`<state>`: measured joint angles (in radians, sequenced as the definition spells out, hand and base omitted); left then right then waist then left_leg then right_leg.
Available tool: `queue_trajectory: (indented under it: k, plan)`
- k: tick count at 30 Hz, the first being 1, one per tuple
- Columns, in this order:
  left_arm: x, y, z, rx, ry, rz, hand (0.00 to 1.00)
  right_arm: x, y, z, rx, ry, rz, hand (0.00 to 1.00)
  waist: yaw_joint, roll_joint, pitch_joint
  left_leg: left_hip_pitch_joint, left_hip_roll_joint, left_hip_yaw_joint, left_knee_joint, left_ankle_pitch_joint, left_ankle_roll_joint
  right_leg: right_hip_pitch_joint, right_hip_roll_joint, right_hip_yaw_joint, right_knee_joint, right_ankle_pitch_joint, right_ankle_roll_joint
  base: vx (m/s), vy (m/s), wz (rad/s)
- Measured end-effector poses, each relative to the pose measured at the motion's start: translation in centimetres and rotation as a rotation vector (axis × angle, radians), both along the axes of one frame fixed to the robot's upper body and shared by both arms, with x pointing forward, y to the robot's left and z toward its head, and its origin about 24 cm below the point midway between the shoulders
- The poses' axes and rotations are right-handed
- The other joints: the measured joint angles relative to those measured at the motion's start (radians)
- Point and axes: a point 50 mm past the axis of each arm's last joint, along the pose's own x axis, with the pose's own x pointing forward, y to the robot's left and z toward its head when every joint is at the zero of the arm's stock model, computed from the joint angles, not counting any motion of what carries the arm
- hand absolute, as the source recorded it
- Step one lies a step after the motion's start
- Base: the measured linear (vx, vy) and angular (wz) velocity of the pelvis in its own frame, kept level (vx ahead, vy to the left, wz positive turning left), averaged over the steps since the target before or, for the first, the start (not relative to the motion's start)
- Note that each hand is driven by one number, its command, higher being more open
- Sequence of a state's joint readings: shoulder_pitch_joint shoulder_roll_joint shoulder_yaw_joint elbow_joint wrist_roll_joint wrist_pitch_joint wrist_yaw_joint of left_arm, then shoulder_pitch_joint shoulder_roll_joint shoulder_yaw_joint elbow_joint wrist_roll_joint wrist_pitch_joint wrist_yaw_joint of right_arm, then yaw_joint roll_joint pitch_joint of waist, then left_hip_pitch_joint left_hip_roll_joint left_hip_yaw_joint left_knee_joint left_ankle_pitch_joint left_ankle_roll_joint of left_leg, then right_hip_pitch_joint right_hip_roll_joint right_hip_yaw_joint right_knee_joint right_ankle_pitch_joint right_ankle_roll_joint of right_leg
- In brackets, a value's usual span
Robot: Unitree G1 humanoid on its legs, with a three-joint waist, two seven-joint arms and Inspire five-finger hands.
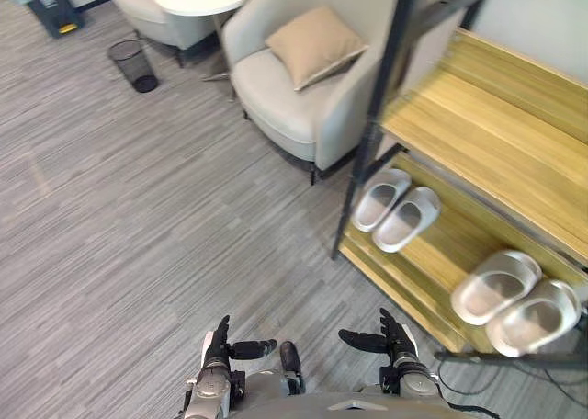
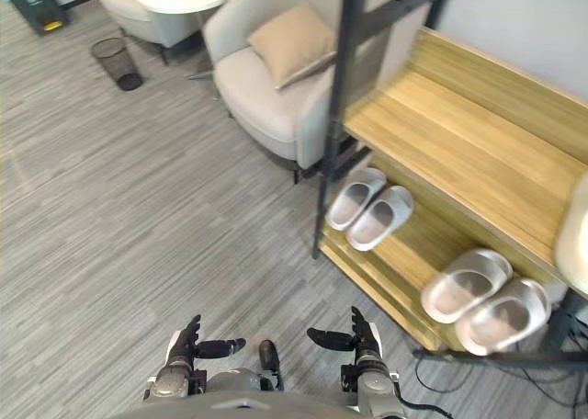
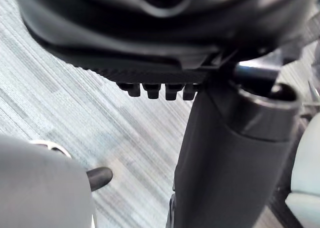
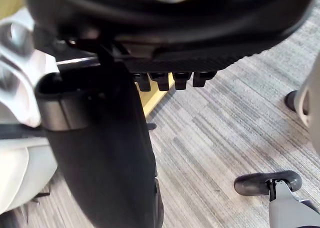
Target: Organize the slippers on the shoe rack
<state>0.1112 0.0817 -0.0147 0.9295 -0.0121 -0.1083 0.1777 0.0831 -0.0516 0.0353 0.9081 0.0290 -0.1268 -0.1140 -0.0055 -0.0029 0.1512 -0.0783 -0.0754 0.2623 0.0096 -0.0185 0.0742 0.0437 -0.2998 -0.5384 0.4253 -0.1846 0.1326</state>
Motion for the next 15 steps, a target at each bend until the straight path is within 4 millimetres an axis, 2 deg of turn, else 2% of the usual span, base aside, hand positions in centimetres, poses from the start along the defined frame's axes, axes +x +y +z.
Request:
queue_trajectory:
  k: [1,2,3,4,5,6,7,9,11,12,13,14,15]
  plan:
    - [-0.1,-0.1,-0.1,-0.001,0.006,-0.007,1.00,0.0,-0.4,0.1,-0.009,-0.003,0.002,1.00,-0.004,0.012,0.001,0.034,-0.012,-0.054,-0.008,-0.004,0.006,-0.063,-0.038,0.048,0.201,0.040,-0.097,0.07,0.191,1.17]
    - [0.1,-0.1,0.0,0.000,0.003,-0.014,1.00,0.1,-0.6,0.1,-0.014,-0.006,0.003,1.00,-0.012,0.014,0.013,0.049,-0.014,-0.109,0.008,-0.013,0.021,-0.116,-0.013,0.152,0.318,0.019,-0.108,0.13,0.148,1.54]
    - [0.2,0.3,0.0,0.011,0.001,-0.011,1.00,0.2,-0.6,0.2,-0.016,-0.012,0.004,1.00,-0.018,-0.003,0.022,0.056,-0.019,-0.163,0.032,-0.026,0.039,-0.157,0.048,0.233,0.371,-0.043,-0.092,0.14,0.055,1.21]
    - [0.2,0.3,0.0,0.013,0.001,-0.009,1.00,0.1,-0.6,0.2,-0.015,-0.012,0.007,1.00,-0.018,-0.006,0.024,0.059,-0.021,-0.178,0.037,-0.030,0.042,-0.170,0.064,0.249,0.375,-0.060,-0.093,0.16,0.013,1.38]
    - [0.4,0.3,0.1,0.012,-0.003,-0.009,1.00,0.0,-0.6,0.2,-0.016,-0.010,0.015,1.00,-0.019,-0.013,0.027,0.068,-0.033,-0.240,0.055,-0.048,0.055,-0.228,0.125,0.277,0.348,-0.105,-0.096,0.14,0.021,0.98]
    - [0.5,0.3,0.1,0.011,-0.005,-0.011,1.00,-0.1,-0.6,0.2,-0.018,-0.010,0.015,1.00,-0.020,-0.014,0.027,0.073,-0.038,-0.256,0.055,-0.051,0.057,-0.246,0.141,0.280,0.327,-0.109,-0.100,0.20,0.035,1.21]
    - [0.5,0.2,0.1,0.010,-0.001,-0.009,1.00,0.1,-0.8,0.3,-0.015,-0.016,0.008,1.00,-0.022,-0.010,0.030,0.087,-0.046,-0.298,0.054,-0.061,0.060,-0.289,0.178,0.299,0.255,-0.107,-0.098,0.21,0.021,0.98]
    - [0.1,0.2,-0.1,0.010,0.014,-0.009,1.00,0.5,-0.7,0.5,-0.004,-0.039,0.005,1.00,-0.042,-0.008,0.031,0.121,-0.064,-0.393,0.053,-0.085,0.054,-0.338,0.230,0.326,0.100,-0.077,-0.080,0.27,-0.017,1.26]
    - [-0.1,0.3,-0.2,0.009,0.022,-0.001,1.00,0.5,-0.7,0.5,0.001,-0.044,0.009,1.00,-0.046,-0.010,0.031,0.151,-0.074,-0.459,0.058,-0.113,0.044,-0.351,0.238,0.333,0.031,-0.038,-0.087,0.33,-0.094,1.16]
    - [-0.2,0.2,-0.3,0.008,0.025,0.000,1.00,0.5,-0.6,0.5,0.003,-0.043,0.011,1.00,-0.050,-0.012,0.026,0.168,-0.079,-0.506,0.073,-0.142,0.035,-0.350,0.238,0.332,-0.009,-0.012,-0.101,0.38,-0.135,1.42]
    - [-0.3,0.2,-0.3,0.005,0.029,0.002,1.00,0.4,-0.6,0.5,0.006,-0.039,0.011,1.00,-0.054,-0.015,0.018,0.174,-0.082,-0.556,0.107,-0.176,0.020,-0.338,0.237,0.322,-0.038,0.056,-0.133,0.35,-0.133,1.33]
    - [-0.7,0.2,-0.4,0.000,0.040,0.011,1.00,0.2,-0.4,0.4,0.011,-0.033,0.010,1.00,-0.054,-0.015,0.009,0.176,-0.076,-0.580,0.139,-0.197,-0.005,-0.316,0.244,0.306,-0.058,0.082,-0.170,0.54,-0.172,1.20]
    - [-0.8,0.1,-0.5,-0.014,0.039,0.043,1.00,0.3,-0.5,0.4,0.011,-0.031,0.011,1.00,-0.036,0.003,0.001,0.137,-0.062,-0.563,0.239,-0.219,-0.108,-0.263,0.258,0.269,-0.122,0.085,-0.177,0.66,-0.196,0.87]
